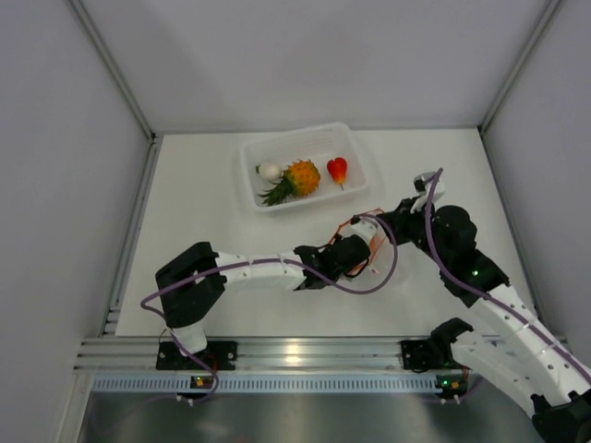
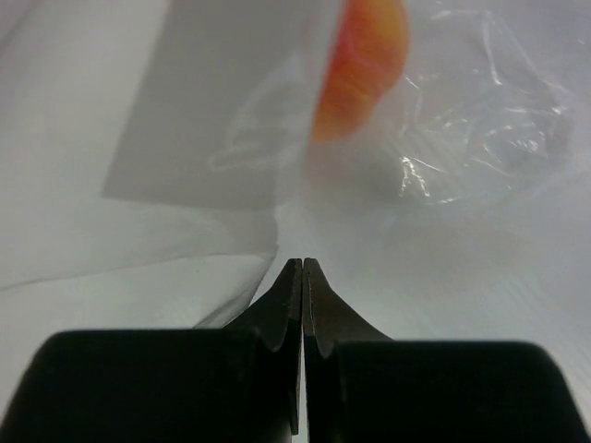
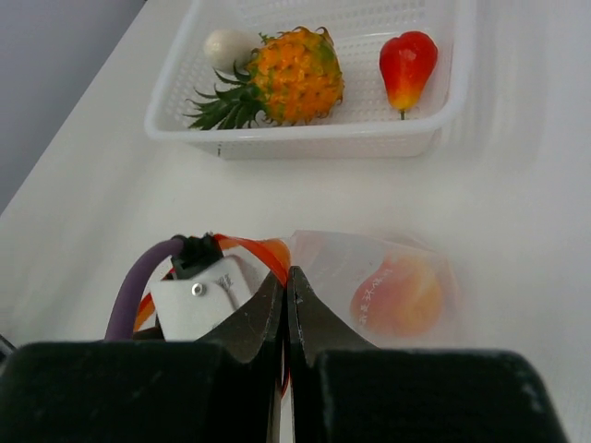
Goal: Open the zip-top bag and remove the fake food
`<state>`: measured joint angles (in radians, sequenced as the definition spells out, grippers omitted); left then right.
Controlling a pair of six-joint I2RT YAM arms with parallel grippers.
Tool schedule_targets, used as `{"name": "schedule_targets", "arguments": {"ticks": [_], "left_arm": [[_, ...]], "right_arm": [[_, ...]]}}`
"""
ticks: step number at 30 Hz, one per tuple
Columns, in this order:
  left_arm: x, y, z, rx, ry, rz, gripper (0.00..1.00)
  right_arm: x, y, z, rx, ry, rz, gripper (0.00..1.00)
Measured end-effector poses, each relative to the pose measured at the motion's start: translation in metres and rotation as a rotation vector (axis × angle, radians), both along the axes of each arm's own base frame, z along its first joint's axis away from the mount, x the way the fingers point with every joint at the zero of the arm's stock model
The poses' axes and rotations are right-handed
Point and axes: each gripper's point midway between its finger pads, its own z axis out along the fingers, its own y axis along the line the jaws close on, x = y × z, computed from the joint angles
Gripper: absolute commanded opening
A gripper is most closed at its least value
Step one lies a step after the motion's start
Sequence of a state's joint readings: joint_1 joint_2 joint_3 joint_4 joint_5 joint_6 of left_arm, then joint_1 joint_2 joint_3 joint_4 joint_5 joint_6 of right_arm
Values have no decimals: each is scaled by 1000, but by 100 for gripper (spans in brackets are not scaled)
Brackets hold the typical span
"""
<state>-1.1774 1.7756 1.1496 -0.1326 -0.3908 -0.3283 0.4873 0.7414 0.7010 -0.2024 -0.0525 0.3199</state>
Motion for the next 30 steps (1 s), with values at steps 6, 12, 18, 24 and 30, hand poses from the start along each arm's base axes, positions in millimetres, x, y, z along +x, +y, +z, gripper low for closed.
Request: {"name": "schedule_targets", "arguments": {"ticks": [6,12,18,24,30], "left_arm": [[29,33,11,-17,11,207,0],[56,52,45,-126,32,344,7],[57,25,75,-215,75,289,17],[56,-11,78,-259,142,202,19],[53,-25,36,-196,213,174,20]], "right_arm": [[-12,10,8,75,8,54,0],[-22,17,-6,188,84,63,0],[-25,18,-23,278,188,14,0],[-24,-5,-36,280,203,-126,0],[-21,-27,-39,245,179,-239,0]]}}
